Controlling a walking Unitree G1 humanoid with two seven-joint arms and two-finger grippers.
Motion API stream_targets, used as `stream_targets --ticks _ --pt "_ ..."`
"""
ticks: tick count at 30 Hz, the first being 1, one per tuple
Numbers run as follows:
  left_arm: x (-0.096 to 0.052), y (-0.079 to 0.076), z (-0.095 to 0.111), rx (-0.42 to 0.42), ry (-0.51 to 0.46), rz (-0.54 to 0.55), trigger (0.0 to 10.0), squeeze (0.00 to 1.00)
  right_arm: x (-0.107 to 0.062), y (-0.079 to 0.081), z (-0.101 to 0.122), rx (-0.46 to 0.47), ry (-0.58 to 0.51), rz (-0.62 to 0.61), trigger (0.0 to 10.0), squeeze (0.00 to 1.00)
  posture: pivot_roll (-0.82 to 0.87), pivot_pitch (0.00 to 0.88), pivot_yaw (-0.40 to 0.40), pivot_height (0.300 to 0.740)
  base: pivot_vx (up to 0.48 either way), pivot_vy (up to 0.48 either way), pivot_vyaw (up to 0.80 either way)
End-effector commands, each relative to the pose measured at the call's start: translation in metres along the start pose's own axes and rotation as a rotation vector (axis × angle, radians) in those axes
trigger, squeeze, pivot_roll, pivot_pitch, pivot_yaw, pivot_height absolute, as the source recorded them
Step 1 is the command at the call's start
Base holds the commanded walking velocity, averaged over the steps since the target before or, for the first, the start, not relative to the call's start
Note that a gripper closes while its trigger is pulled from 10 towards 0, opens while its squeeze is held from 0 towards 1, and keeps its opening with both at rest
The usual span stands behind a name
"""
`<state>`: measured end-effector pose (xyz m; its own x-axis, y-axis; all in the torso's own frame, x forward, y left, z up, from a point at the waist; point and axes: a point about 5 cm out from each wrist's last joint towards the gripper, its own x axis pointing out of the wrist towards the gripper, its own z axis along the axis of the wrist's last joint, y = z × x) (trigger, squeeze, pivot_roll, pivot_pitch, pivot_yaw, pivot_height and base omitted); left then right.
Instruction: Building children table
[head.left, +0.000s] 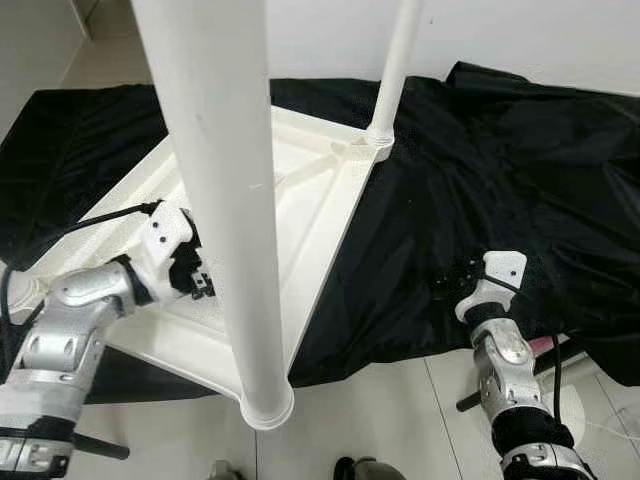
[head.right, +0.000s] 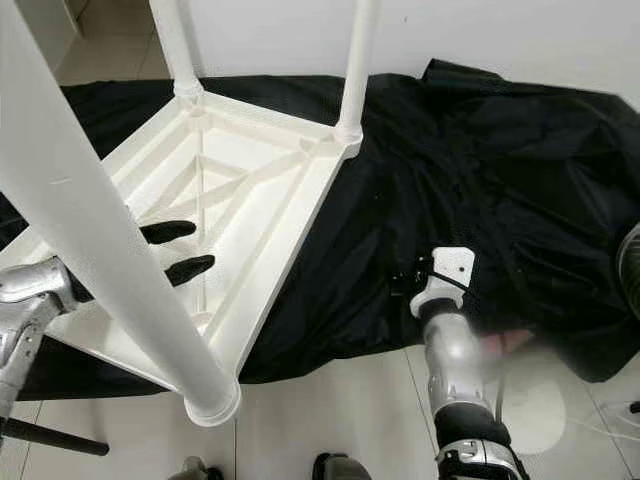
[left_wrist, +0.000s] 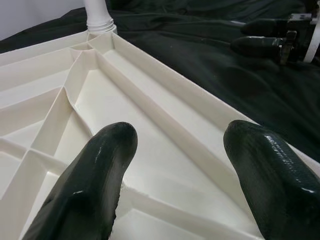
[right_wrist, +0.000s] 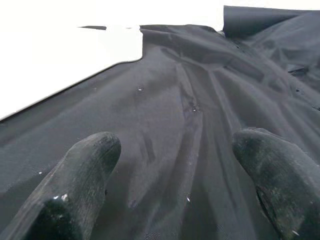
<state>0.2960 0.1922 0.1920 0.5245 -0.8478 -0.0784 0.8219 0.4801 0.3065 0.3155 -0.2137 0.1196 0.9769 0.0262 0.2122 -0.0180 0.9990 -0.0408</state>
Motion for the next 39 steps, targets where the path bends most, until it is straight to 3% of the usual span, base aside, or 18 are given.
stream_targets --ticks 1,9,19,21,31,39 --pt "-0.010 -0.003 -0.009 0.004 0.047 -0.029 10.0 0.00 -0.006 -0.004 -0.006 0.006 0.033 -0.007 10.0 0.00 -0.06 0.118 0.011 0.740 0.000 0.000 0.00" --pt "-0.037 -0.015 -0.022 0.035 0.156 -0.102 10.0 0.00 -0.002 -0.001 -0.004 0.028 0.044 0.009 10.0 0.00 -0.01 0.094 -0.006 0.740 0.000 0.000 0.00" --pt "-0.051 -0.020 -0.024 0.033 0.190 -0.125 10.0 0.00 0.007 -0.002 -0.002 0.029 0.048 0.007 10.0 0.00 0.03 0.088 -0.017 0.740 0.000 0.000 0.00" --pt "-0.059 -0.025 -0.022 0.015 0.204 -0.152 10.0 0.00 0.010 0.006 -0.002 0.039 0.051 0.031 10.0 0.00 0.04 0.091 -0.020 0.740 0.000 0.000 0.00" --pt "-0.059 -0.036 -0.027 0.019 0.248 -0.222 10.0 0.00 0.008 0.004 -0.006 0.040 0.064 0.020 10.0 0.00 0.04 0.093 -0.020 0.740 0.000 0.000 0.00" --pt "-0.050 -0.040 -0.041 0.066 0.310 -0.227 10.0 0.00 0.011 0.007 -0.005 0.045 0.062 0.026 10.0 0.00 0.03 0.089 -0.023 0.740 0.000 0.000 0.00"
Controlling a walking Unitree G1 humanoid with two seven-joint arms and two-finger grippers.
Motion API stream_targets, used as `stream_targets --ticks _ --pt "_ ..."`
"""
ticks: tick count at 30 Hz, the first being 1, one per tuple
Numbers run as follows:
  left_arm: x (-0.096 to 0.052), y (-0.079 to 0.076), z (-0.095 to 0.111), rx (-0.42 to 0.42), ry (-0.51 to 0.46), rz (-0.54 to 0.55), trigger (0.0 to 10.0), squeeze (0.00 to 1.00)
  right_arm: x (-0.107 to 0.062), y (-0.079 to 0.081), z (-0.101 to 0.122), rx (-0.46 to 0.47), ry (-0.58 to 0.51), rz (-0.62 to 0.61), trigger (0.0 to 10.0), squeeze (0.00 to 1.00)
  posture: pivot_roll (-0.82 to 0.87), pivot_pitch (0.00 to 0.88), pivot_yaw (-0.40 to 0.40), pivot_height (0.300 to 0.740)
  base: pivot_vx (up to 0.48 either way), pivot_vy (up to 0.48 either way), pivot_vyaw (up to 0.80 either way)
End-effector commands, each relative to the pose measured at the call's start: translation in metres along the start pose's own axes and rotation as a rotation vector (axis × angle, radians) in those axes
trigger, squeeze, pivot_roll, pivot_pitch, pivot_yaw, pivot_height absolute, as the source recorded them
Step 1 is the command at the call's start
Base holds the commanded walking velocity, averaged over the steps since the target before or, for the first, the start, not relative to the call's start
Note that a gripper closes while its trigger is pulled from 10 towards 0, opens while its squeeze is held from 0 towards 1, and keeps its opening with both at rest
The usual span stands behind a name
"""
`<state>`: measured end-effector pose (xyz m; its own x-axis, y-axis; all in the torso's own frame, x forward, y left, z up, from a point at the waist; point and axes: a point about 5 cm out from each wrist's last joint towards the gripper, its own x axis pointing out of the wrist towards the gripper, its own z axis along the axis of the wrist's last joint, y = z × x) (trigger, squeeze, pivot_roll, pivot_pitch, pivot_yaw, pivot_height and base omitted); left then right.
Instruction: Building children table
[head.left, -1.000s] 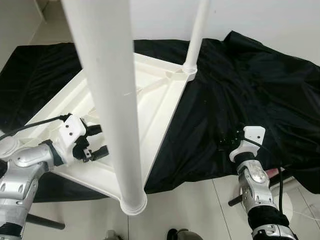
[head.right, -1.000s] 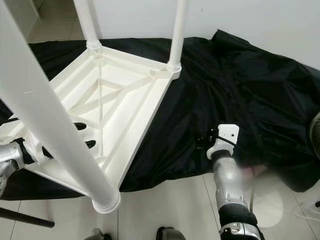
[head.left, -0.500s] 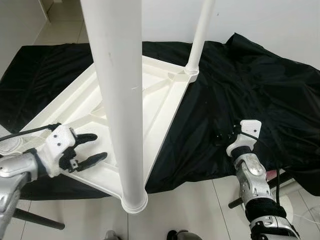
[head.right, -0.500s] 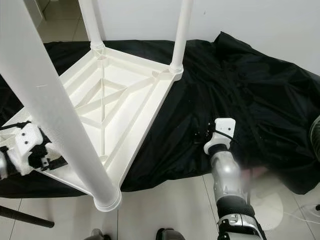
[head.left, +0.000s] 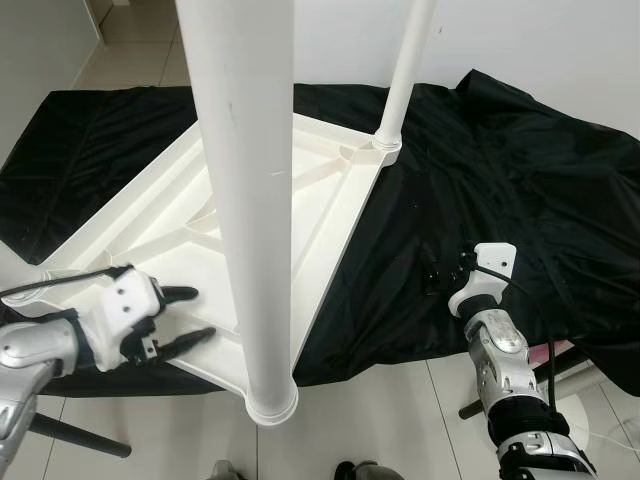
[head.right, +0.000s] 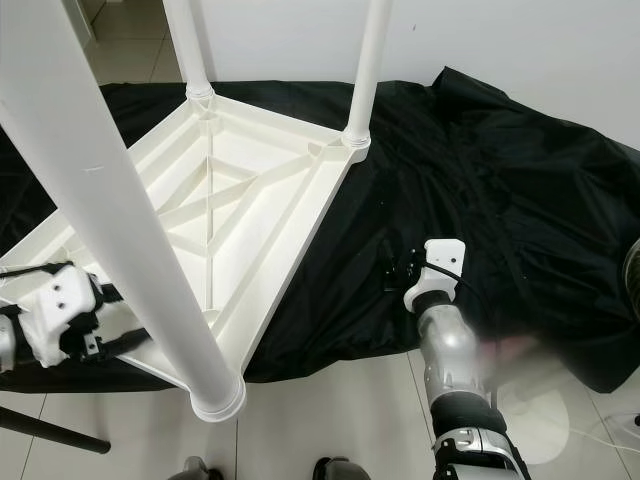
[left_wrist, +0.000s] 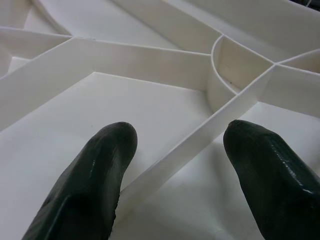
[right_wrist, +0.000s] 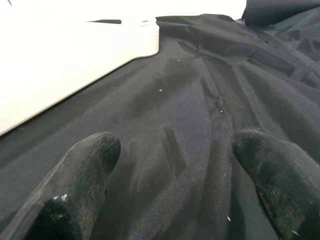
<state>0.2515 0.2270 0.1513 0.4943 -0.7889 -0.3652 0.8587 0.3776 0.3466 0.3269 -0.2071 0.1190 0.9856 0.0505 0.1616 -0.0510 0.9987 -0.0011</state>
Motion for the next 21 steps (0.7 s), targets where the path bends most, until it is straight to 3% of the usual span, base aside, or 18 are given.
stream_targets --ticks 1,5,6,8,13,14,17,18,21 --pt "0.002 -0.008 -0.004 0.016 0.027 -0.131 10.0 0.00 0.000 0.001 -0.002 0.000 0.011 0.001 10.0 0.00 0.03 0.089 -0.023 0.740 0.000 0.000 0.00" --pt "0.010 -0.003 -0.010 0.078 0.084 -0.102 10.0 0.00 0.001 0.001 -0.001 -0.001 0.011 0.004 10.0 0.00 0.02 0.083 -0.028 0.740 0.000 0.000 0.00" --pt "0.023 0.012 -0.014 0.127 0.142 -0.033 10.0 0.00 0.003 0.001 0.000 -0.005 0.008 0.004 10.0 0.00 0.02 0.078 -0.027 0.740 0.000 0.000 0.00" --pt "0.027 0.017 -0.014 0.136 0.152 -0.007 10.0 0.00 0.004 0.001 0.001 -0.005 0.008 0.004 10.0 0.00 0.02 0.078 -0.027 0.740 0.000 0.000 0.00" --pt "0.042 0.035 -0.014 0.129 0.183 0.118 10.0 0.00 0.003 0.000 0.000 -0.006 0.008 0.000 10.0 0.00 0.01 0.074 -0.020 0.740 0.000 0.000 0.00" --pt "0.052 0.043 -0.010 0.117 0.178 0.179 10.0 0.00 0.002 0.001 0.000 -0.003 0.007 -0.005 10.0 0.00 0.01 0.072 -0.013 0.740 0.000 0.000 0.00" --pt "0.059 0.048 -0.006 0.107 0.159 0.206 10.0 0.00 0.002 0.002 -0.001 0.001 0.005 -0.009 10.0 0.00 0.00 0.068 -0.005 0.740 0.000 0.000 0.00" --pt "0.067 0.054 -0.001 0.095 0.139 0.252 10.0 0.00 0.002 0.003 -0.001 0.004 0.002 -0.014 10.0 0.00 -0.01 0.067 -0.001 0.740 0.000 0.000 0.00" --pt "0.070 0.056 0.001 0.089 0.133 0.271 10.0 0.00 0.001 0.004 -0.001 0.006 0.001 -0.015 10.0 0.00 -0.01 0.067 -0.001 0.740 0.000 0.000 0.00"
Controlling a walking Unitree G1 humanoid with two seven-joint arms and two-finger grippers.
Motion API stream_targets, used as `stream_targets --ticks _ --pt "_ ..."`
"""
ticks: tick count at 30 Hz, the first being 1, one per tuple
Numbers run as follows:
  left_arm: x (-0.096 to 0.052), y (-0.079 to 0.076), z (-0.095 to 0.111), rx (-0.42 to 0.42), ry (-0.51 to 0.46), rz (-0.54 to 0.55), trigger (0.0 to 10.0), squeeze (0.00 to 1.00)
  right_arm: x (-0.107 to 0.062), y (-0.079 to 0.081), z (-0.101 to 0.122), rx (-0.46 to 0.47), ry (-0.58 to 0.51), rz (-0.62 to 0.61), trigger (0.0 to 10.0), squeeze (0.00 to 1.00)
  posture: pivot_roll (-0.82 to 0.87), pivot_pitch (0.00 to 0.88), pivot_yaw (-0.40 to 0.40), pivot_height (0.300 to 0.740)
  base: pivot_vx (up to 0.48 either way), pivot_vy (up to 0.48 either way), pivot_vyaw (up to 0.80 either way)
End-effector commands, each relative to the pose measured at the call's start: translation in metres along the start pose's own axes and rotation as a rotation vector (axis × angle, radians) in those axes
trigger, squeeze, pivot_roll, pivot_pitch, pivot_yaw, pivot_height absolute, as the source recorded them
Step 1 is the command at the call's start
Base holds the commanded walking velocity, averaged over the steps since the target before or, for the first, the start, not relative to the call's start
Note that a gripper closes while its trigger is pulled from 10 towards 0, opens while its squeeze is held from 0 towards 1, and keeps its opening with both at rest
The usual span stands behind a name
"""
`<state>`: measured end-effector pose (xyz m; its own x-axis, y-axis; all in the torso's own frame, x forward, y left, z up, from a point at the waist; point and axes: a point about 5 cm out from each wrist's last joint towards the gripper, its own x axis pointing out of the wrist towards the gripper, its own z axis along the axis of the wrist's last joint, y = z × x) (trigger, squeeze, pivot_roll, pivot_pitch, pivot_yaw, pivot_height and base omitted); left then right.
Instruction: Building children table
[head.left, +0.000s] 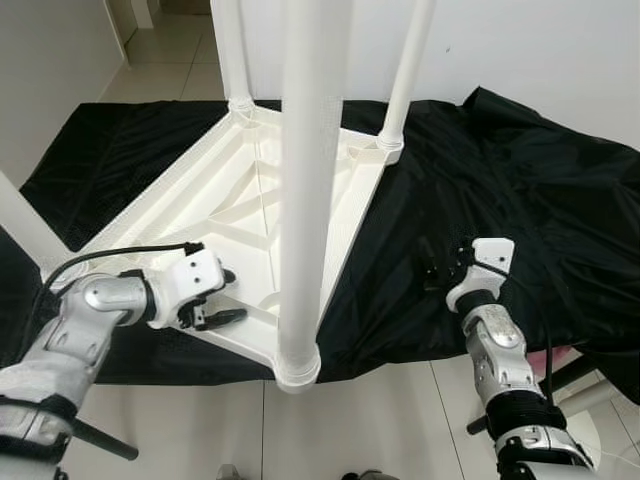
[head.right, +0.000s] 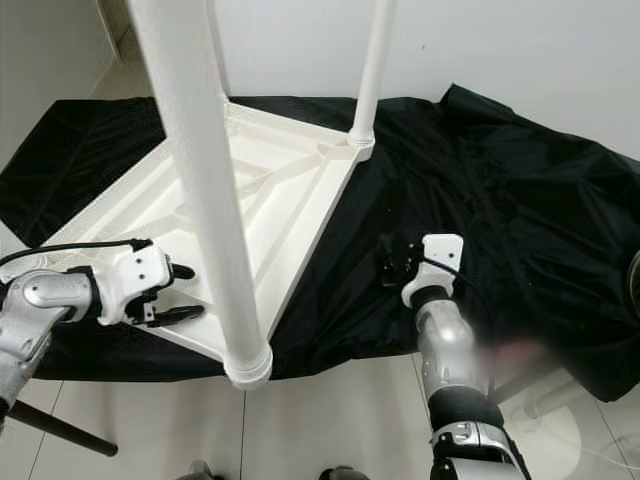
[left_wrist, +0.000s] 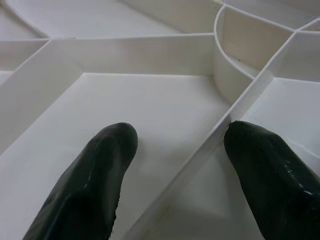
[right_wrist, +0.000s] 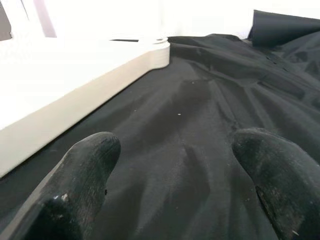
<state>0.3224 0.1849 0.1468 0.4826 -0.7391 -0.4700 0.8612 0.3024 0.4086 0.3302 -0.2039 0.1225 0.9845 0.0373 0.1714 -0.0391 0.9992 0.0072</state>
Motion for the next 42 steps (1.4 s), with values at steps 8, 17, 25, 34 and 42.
stream_targets --ticks 8,17,25,34,42 --pt "0.018 0.021 0.001 -0.072 0.009 0.352 10.0 0.00 -0.004 0.001 -0.002 0.003 0.001 -0.010 10.0 0.00 -0.02 0.064 0.007 0.740 0.000 0.000 0.00" --pt "0.044 0.024 0.009 -0.168 -0.001 0.459 10.0 0.00 -0.004 -0.001 0.000 -0.007 -0.007 -0.021 10.0 0.00 -0.02 0.059 0.011 0.740 0.000 0.000 0.00" --pt "0.046 0.020 0.004 -0.241 0.003 0.386 3.4 0.00 -0.003 0.003 -0.001 -0.004 -0.004 -0.014 10.0 0.00 -0.02 0.063 0.012 0.740 0.000 0.000 0.00" --pt "0.041 0.027 0.001 -0.256 0.012 0.426 0.0 0.00 -0.004 0.002 -0.002 -0.003 -0.003 -0.023 10.0 0.00 -0.01 0.070 0.016 0.740 0.000 0.000 0.00" --pt "0.046 0.025 0.008 -0.214 0.008 0.407 10.0 0.00 -0.004 0.002 -0.002 -0.002 -0.004 -0.025 10.0 0.00 -0.02 0.078 0.018 0.740 0.000 0.000 0.00"
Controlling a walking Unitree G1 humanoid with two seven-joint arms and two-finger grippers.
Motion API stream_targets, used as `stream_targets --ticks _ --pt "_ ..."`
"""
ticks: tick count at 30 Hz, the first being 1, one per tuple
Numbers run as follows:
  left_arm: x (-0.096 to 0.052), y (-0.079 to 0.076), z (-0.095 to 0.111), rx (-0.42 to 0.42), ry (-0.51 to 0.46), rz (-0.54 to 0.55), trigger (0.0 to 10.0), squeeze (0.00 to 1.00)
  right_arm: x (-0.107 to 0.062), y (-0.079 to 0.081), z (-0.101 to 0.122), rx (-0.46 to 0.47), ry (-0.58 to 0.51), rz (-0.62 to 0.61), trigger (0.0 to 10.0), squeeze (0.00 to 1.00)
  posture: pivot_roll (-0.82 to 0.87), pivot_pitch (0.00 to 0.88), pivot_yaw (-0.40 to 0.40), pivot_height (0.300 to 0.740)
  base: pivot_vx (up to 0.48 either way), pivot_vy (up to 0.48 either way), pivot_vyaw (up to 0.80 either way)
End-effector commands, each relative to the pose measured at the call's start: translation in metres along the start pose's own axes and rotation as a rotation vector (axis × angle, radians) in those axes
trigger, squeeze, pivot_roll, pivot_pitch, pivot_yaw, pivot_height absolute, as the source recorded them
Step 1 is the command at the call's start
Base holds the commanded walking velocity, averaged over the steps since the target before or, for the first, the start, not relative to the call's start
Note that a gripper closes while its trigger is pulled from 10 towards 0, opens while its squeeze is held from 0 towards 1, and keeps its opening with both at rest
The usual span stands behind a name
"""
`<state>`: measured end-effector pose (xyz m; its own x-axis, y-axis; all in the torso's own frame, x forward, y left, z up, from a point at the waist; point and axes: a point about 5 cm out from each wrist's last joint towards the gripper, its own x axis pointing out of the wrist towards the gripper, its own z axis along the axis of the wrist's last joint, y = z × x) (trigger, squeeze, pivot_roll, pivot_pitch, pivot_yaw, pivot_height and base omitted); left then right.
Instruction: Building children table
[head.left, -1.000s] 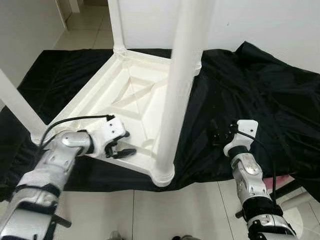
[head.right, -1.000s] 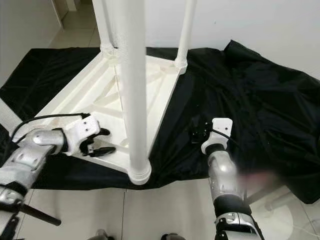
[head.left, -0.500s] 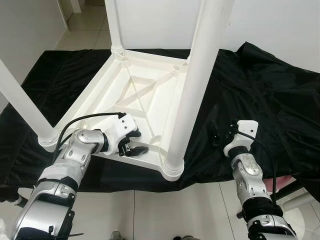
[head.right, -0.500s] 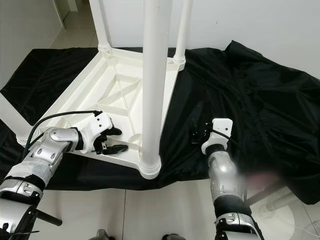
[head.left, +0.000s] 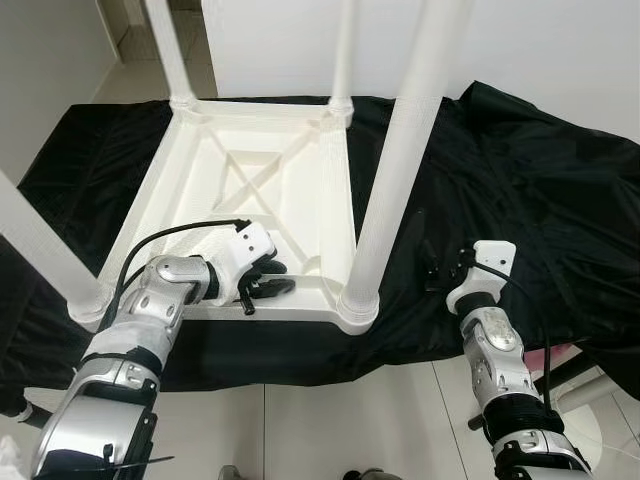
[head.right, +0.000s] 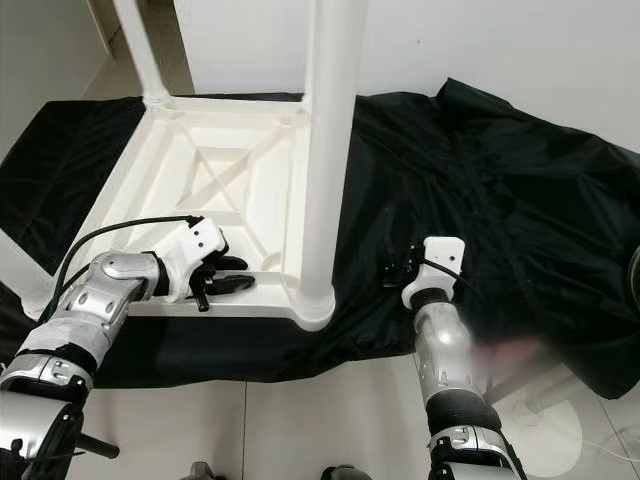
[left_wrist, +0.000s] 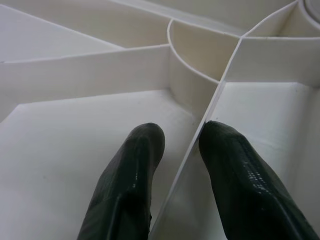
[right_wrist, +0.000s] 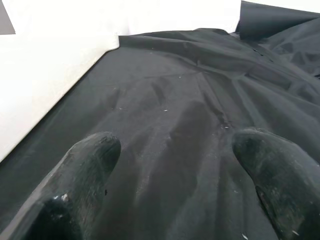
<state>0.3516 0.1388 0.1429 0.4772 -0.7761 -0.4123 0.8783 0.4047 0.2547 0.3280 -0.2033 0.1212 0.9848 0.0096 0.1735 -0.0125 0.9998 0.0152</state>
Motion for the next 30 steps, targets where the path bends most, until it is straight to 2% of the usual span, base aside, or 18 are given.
stream_targets --ticks 1,3,4,7,11,12,14,15,16,17,19,22,23,25,26,28,30 --pt "-0.003 0.017 -0.008 -0.009 0.031 0.405 10.0 0.00 -0.002 0.001 0.000 -0.005 -0.003 0.002 10.0 0.00 -0.02 0.078 0.018 0.740 0.000 0.000 0.00" --pt "-0.001 0.014 -0.006 -0.031 0.005 0.384 10.0 0.00 -0.002 0.000 0.000 -0.006 -0.005 0.001 10.0 0.00 -0.02 0.078 0.018 0.740 0.000 0.000 0.00" --pt "0.002 0.010 -0.002 -0.085 -0.056 0.346 10.0 1.00 -0.002 -0.001 0.001 -0.012 -0.010 -0.005 10.0 0.00 -0.02 0.078 0.018 0.740 0.000 0.000 0.00" --pt "0.003 0.009 0.002 -0.108 -0.093 0.338 10.0 1.00 -0.003 -0.003 0.002 -0.011 -0.018 -0.011 10.0 0.00 -0.02 0.085 0.022 0.740 0.000 0.000 0.00" --pt "0.003 0.009 0.005 -0.098 -0.110 0.344 10.0 1.00 -0.003 -0.004 0.003 -0.009 -0.023 -0.013 10.0 0.00 -0.02 0.086 0.023 0.740 0.000 0.000 0.00" --pt "0.002 0.009 0.009 -0.087 -0.132 0.349 10.0 0.91 -0.003 -0.004 0.004 -0.008 -0.025 -0.014 10.0 0.00 -0.02 0.086 0.023 0.740 0.000 0.000 0.00" --pt "0.001 0.010 0.011 -0.084 -0.153 0.349 10.0 0.91 -0.004 -0.005 0.005 -0.008 -0.029 -0.014 10.0 0.00 -0.03 0.087 0.024 0.740 0.000 0.000 0.00" --pt "-0.003 0.010 0.015 -0.096 -0.192 0.347 10.0 0.00 -0.005 -0.004 0.007 -0.002 -0.041 0.002 10.0 0.00 -0.03 0.088 0.025 0.740 0.000 0.000 0.00" --pt "-0.010 0.011 0.016 -0.114 -0.228 0.340 10.0 0.00 -0.008 -0.004 0.010 0.004 -0.052 0.031 10.0 0.00 -0.03 0.091 0.026 0.740 0.000 0.000 0.00" --pt "-0.010 0.011 0.016 -0.114 -0.228 0.340 10.0 0.00 -0.008 -0.004 0.010 0.004 -0.052 0.031 10.0 0.00 -0.03 0.091 0.026 0.740 0.000 0.000 0.00" --pt "-0.023 0.010 0.016 -0.135 -0.274 0.321 10.0 0.00 -0.016 -0.002 0.015 0.008 -0.071 0.113 10.0 0.00 -0.03 0.097 0.024 0.740 0.000 0.000 0.00" --pt "-0.023 0.010 0.016 -0.135 -0.274 0.321 10.0 0.00 -0.016 -0.002 0.015 0.008 -0.071 0.113 10.0 0.00 -0.03 0.097 0.024 0.740 0.000 0.000 0.00" --pt "-0.028 0.009 0.015 -0.138 -0.284 0.315 10.0 0.00 -0.020 0.000 0.016 0.010 -0.069 0.158 10.0 0.00 -0.03 0.098 0.023 0.740 0.000 0.000 0.00" --pt "-0.045 0.003 0.008 -0.141 -0.273 0.308 10.0 0.00 -0.036 0.001 0.019 -0.012 -0.029 0.333 10.0 0.00 -0.03 0.100 0.019 0.740 0.000 0.000 0.00" --pt "-0.045 0.003 0.008 -0.141 -0.273 0.308 10.0 0.00 -0.036 0.001 0.019 -0.012 -0.029 0.333 10.0 0.00 -0.03 0.100 0.019 0.740 0.000 0.000 0.00" --pt "-0.056 -0.005 0.003 -0.133 -0.264 0.299 10.0 0.00 -0.047 -0.002 0.022 -0.023 0.002 0.446 10.0 0.00 -0.04 0.100 0.014 0.740 0.000 0.000 0.00" --pt "-0.059 -0.008 0.002 -0.126 -0.263 0.297 10.0 0.00 -0.050 -0.004 0.023 -0.027 0.009 0.472 10.0 0.00 -0.04 0.100 0.014 0.740 0.000 0.000 0.00"
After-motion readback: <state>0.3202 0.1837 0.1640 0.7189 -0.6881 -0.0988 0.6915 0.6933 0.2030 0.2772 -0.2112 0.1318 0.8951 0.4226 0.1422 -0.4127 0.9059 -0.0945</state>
